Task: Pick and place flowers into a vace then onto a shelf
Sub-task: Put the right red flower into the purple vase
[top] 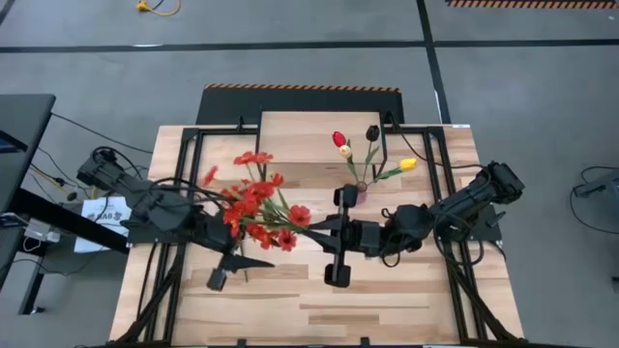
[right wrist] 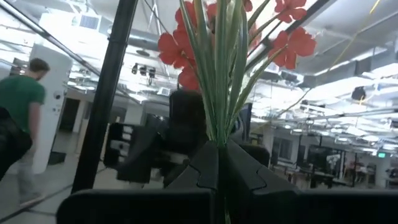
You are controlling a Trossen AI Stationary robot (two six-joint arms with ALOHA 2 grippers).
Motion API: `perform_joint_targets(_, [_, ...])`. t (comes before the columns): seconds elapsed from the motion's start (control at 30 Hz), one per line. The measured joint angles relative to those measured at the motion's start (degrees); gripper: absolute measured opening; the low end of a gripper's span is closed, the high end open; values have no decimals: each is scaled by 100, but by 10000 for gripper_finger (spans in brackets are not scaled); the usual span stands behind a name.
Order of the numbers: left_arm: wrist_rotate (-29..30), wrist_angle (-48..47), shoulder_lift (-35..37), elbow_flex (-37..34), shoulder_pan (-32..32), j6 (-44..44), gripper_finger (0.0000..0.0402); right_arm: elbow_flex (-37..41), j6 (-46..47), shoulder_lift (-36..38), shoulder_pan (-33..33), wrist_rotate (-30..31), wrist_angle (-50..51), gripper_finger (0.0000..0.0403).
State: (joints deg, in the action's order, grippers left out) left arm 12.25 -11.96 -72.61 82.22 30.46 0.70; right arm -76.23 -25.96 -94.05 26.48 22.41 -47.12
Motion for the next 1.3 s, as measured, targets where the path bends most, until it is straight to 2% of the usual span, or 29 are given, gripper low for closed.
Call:
perform_joint_targets(0.2, [355, -281, -436, 530, 2, -218, 164, 0, 68, 1, 90, -72, 105, 0])
perform_joint_targets(0.47, [754, 174, -440, 566, -24, -489, 164, 0, 2, 1, 275, -105, 170, 0])
perform_joint_targets(0.93, [149, 725, -437, 564, -46, -406, 164, 0, 171, 1, 99, -188, 203, 0])
perform_joint_targets(1.3, [402, 695, -437, 564, -188, -265, 164, 0, 200, 1, 76, -289, 254, 0])
